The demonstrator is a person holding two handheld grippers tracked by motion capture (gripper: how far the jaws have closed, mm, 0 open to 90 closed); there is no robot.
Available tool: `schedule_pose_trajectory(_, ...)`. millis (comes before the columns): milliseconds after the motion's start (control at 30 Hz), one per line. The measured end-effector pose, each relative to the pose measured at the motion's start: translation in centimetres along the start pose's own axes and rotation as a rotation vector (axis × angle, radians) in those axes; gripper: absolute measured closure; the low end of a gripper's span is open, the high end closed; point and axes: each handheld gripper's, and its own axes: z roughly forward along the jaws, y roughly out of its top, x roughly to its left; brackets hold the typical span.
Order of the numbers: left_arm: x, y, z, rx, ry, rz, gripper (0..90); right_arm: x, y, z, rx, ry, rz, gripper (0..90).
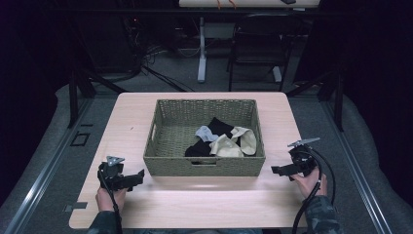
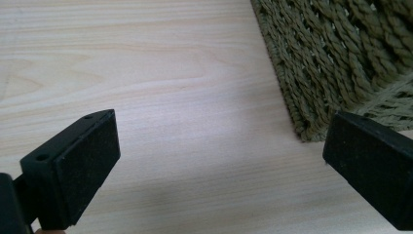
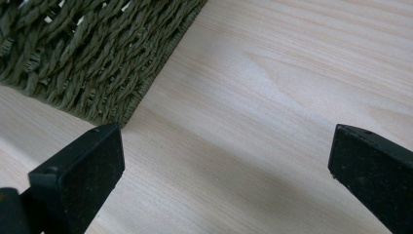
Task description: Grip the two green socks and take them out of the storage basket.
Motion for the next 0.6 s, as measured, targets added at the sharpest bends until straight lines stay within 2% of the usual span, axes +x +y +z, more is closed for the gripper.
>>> schedule_pose_trajectory(300,-0.2,-0.1,0.0,0.003,0.002,0.003,0.1,0.3,0.2,0.2,0.008,0.030,-0.011,0.8)
schedule_pose_trajectory(433,-0.3,-0.2,-0.1,0.002,-0.005,0.013,0.1,0.6,0.5,-0.4,0.008,0.023,-0.019,1.1)
schedule_pose_trajectory(600,-0.2,-0.6,-0.3,0.005,-0.011,0.009,0.1,1.8,1.4,-1.7,-0.006,0.015,-0.051,1.2)
